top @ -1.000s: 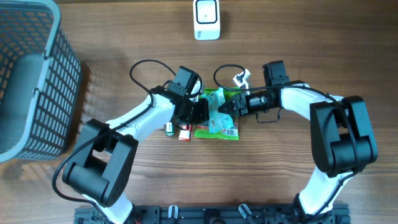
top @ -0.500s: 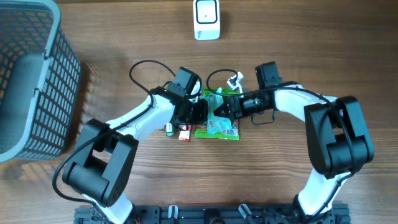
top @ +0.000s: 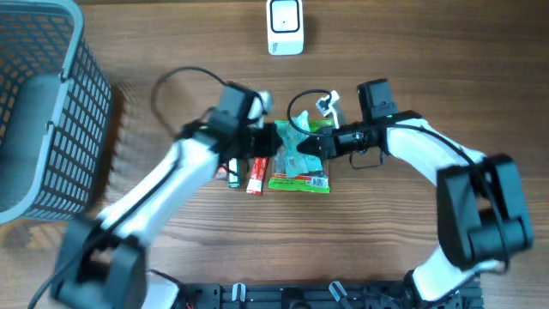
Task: Scan the item barcode
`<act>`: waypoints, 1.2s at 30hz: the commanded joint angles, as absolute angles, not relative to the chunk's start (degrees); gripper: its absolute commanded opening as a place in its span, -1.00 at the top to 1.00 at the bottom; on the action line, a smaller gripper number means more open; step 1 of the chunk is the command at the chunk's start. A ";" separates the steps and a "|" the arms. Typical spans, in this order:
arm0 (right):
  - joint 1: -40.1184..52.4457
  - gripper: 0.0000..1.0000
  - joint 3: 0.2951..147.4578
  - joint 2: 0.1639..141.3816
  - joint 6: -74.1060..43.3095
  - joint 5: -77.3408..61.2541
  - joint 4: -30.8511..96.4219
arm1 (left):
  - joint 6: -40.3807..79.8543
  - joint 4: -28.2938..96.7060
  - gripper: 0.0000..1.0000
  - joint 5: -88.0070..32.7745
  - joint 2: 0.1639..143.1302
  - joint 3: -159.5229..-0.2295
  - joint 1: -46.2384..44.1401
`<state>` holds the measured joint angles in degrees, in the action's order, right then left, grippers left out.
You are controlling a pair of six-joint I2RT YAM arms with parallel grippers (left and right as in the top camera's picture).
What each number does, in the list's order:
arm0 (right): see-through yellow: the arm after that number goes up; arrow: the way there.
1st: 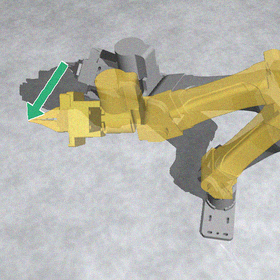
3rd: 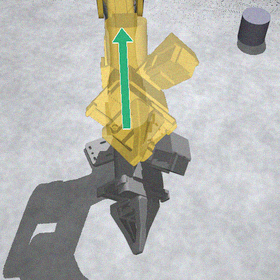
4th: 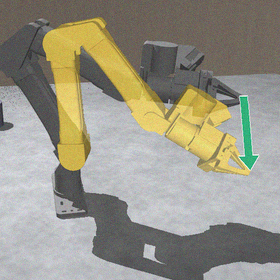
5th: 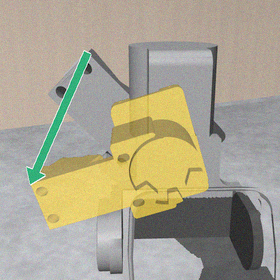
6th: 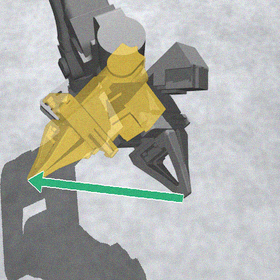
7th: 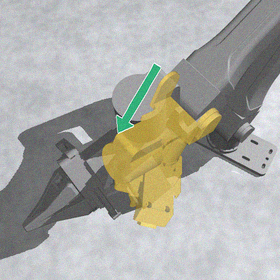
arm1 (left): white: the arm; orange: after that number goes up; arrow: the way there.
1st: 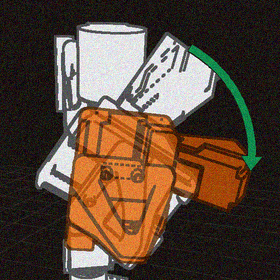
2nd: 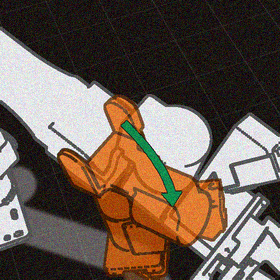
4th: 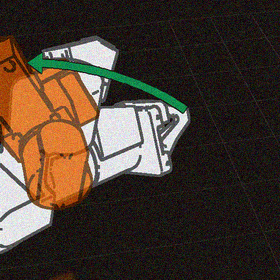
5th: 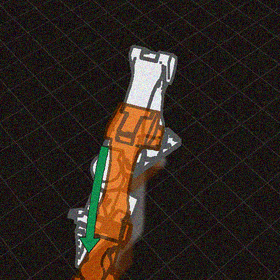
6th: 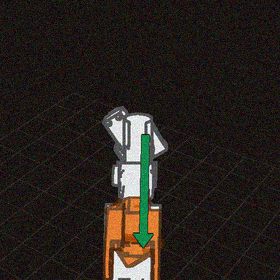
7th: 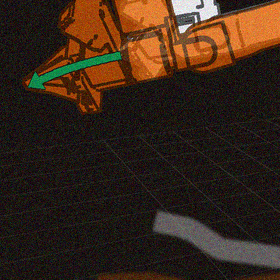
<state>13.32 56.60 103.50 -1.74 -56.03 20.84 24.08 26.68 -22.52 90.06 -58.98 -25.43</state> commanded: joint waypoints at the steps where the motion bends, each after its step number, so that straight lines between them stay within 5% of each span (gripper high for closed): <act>1: 13.28 0.74 56.69 94.98 -1.72 -54.15 22.65 | 22.72 27.11 0.74 -22.13 80.44 -59.31 -19.51; 9: 13.28 0.91 65.67 82.24 -1.45 -38.39 38.76 | 22.94 29.67 0.58 -17.43 74.41 -59.31 -1.30; 12: 13.28 0.91 72.16 80.99 -0.34 -34.02 45.45 | 22.90 29.56 0.28 -15.94 74.81 -59.31 4.67; 13: 13.28 0.91 73.84 81.01 -0.16 -33.74 46.89 | 22.90 29.58 0.09 -15.40 74.81 -59.31 5.67; 16: 13.28 0.91 78.41 81.10 0.01 -32.58 49.65 | 22.90 29.85 -0.97 -15.09 74.81 -59.29 8.47; 23: 13.34 0.92 91.39 81.30 -0.03 -26.22 56.62 | 22.90 31.59 -1.00 -15.11 74.81 -59.29 8.54; 32: 14.00 0.92 131.96 96.23 3.73 -11.05 83.61 | 22.90 31.62 -1.00 -15.11 74.81 -59.29 8.54; 36: 18.33 0.91 139.50 103.35 7.62 -4.82 81.52 | 22.90 31.59 -1.00 -15.11 74.81 -59.29 8.54</act>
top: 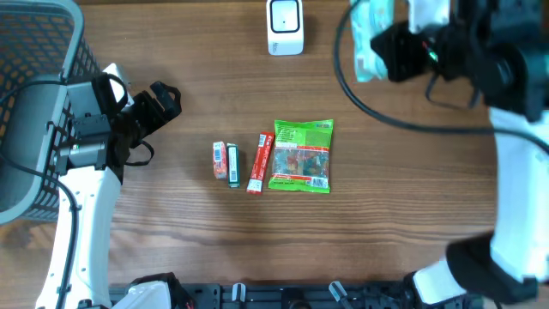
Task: Scan the item barcode
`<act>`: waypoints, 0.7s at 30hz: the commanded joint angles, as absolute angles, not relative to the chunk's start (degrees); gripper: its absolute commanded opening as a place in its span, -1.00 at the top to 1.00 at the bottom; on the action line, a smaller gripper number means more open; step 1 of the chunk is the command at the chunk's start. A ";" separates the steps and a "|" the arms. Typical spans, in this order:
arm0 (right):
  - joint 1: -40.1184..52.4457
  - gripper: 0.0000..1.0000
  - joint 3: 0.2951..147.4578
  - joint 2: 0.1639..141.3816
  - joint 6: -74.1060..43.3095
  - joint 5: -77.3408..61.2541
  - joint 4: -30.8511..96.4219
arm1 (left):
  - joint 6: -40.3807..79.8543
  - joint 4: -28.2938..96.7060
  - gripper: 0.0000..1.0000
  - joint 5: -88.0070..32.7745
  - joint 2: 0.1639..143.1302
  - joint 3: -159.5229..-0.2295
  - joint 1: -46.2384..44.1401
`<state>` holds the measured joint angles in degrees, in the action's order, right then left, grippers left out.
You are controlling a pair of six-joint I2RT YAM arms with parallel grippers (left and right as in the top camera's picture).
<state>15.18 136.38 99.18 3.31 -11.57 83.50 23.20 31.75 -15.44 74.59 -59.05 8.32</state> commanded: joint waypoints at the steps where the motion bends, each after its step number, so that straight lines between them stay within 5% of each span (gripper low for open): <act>1: 20.82 0.91 139.50 104.73 10.81 0.14 78.67 | 22.90 31.62 -1.00 -15.11 74.81 -59.29 8.54; 8: 33.19 0.91 139.39 113.21 31.40 22.65 67.83 | 22.90 31.59 -1.00 -15.11 74.81 -59.29 8.54; 21: 34.65 0.91 139.37 136.57 51.88 40.73 31.05 | 22.90 31.59 -1.00 -15.11 74.81 -59.29 8.54</act>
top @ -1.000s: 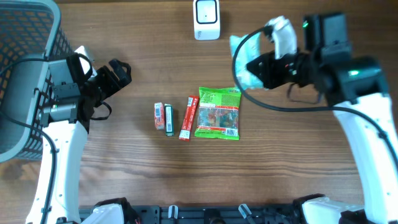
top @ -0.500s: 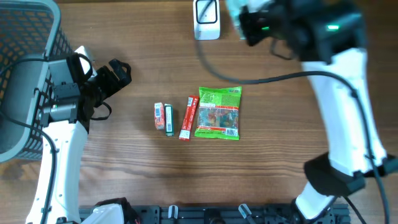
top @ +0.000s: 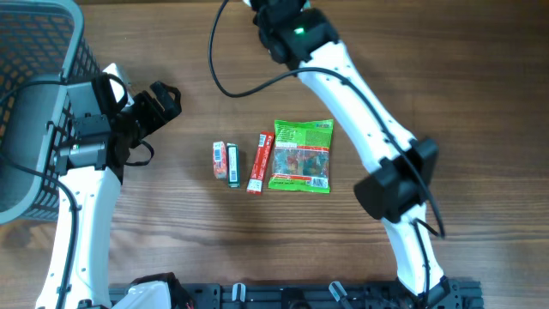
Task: Scan the item barcode
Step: 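Carry the mint-green packet with the right gripper to the white scanner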
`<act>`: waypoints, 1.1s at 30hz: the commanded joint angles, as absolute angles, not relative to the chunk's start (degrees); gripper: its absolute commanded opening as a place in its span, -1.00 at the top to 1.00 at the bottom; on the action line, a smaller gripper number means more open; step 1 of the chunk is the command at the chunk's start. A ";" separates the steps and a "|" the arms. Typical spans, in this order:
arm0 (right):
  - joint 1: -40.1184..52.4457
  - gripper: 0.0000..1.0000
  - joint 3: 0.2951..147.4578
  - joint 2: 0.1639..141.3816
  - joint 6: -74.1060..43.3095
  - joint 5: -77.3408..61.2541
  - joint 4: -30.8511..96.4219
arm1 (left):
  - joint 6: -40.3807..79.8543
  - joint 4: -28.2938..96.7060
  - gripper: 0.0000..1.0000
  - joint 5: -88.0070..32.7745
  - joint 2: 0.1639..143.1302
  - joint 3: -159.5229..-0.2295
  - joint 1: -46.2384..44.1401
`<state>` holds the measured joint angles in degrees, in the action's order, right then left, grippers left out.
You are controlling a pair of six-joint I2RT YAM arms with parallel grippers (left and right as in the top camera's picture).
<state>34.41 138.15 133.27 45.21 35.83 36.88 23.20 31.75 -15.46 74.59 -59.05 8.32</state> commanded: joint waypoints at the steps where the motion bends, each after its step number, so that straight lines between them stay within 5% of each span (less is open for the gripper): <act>1: 34.65 0.91 139.37 138.15 53.04 40.73 27.66 | 22.90 31.59 -1.00 -15.09 74.81 -59.29 8.54; 10: 34.59 0.91 139.15 148.99 56.73 41.15 8.03 | 22.90 31.59 -1.00 -15.11 74.81 -59.29 8.54; 33: 32.16 0.91 138.26 153.36 51.59 34.92 13.80 | 22.90 31.59 -1.00 -15.09 74.81 -59.29 8.54</act>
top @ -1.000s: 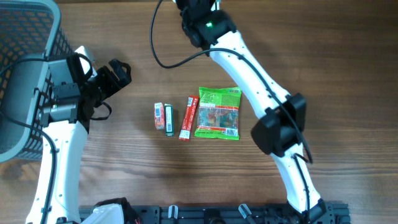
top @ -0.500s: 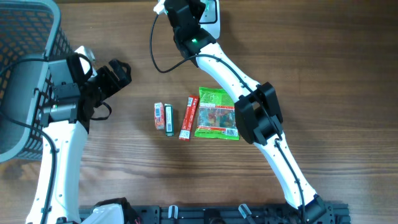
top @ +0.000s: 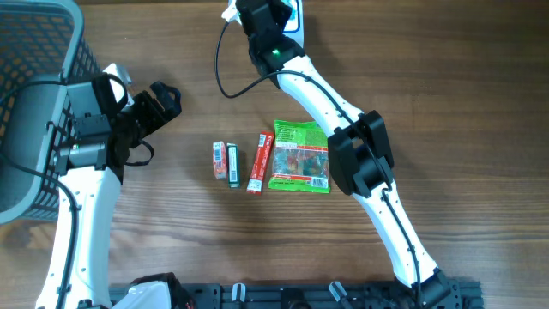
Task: Scan the item barcode
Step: 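Carry the mint-green packet with the right gripper to the white scanner, then place the mint-green packet on the table right side and release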
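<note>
My right arm reaches across the table to the far edge, and its wrist covers most of the white scanner (top: 297,17). The right gripper (top: 249,15) is under the wrist, its fingers hidden. A pale corner of the packet (top: 229,12) sticks out at the wrist's left, so the gripper seems shut on it. On the wood lie a green candy bag (top: 300,154), a red stick pack (top: 258,162) and two small packs (top: 226,162). My left gripper (top: 163,100) hovers open and empty at the left, away from the items.
A grey mesh basket (top: 86,103) fills the far left, right beside my left arm. The right arm's black elbow (top: 360,159) hangs over the right edge of the candy bag. A cable (top: 225,73) loops off the right wrist.
The right wrist has shifted slightly left and nearer over the scanner, and its elbow has come down over the candy bag's right edge. The left arm and the table items have not moved.
Both grippers met over the candy bag with a pale packet between them. Then the left arm was back by the basket and the right gripper held the packet at the far right. After that the right wrist was over the scanner, where it remains.
</note>
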`<act>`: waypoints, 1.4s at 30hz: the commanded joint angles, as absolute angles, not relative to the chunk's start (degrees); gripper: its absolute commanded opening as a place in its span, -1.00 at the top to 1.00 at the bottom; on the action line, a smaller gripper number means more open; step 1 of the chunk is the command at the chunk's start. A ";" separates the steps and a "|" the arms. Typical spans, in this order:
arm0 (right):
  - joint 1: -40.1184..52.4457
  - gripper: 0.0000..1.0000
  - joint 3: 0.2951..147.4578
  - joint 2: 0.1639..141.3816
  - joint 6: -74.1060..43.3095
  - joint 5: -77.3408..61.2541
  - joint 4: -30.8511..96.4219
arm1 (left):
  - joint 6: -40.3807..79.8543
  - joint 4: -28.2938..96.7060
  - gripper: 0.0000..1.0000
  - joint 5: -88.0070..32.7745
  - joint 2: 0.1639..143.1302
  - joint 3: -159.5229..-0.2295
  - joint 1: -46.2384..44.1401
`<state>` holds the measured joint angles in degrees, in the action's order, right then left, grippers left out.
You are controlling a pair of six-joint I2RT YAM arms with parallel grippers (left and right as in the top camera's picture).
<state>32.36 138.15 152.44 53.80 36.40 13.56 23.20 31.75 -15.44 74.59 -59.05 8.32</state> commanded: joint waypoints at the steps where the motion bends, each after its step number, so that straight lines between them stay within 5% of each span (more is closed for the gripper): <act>1: 32.16 0.91 138.26 153.36 50.13 35.75 13.65 | 22.90 31.59 -1.00 -15.11 74.81 -59.29 8.54; 10: 31.55 0.91 138.26 153.36 37.52 43.77 8.08 | 22.90 31.59 -1.00 -15.09 74.81 -59.29 8.54; 19: 31.42 0.92 138.47 146.65 37.74 45.01 9.54 | 22.90 31.59 -1.00 -15.11 74.81 -59.29 8.54; 30: 29.67 0.91 138.45 115.35 14.17 16.99 62.61 | 22.90 31.59 -1.00 -15.09 74.81 -59.29 8.54; 36: 15.53 0.91 134.85 114.02 13.47 -3.44 89.73 | 22.90 31.59 -1.00 -15.09 74.81 -59.29 8.54; 42: 3.88 0.92 112.27 114.61 13.28 -11.03 84.09 | 22.90 31.59 -1.00 -15.11 74.81 -59.29 8.54</act>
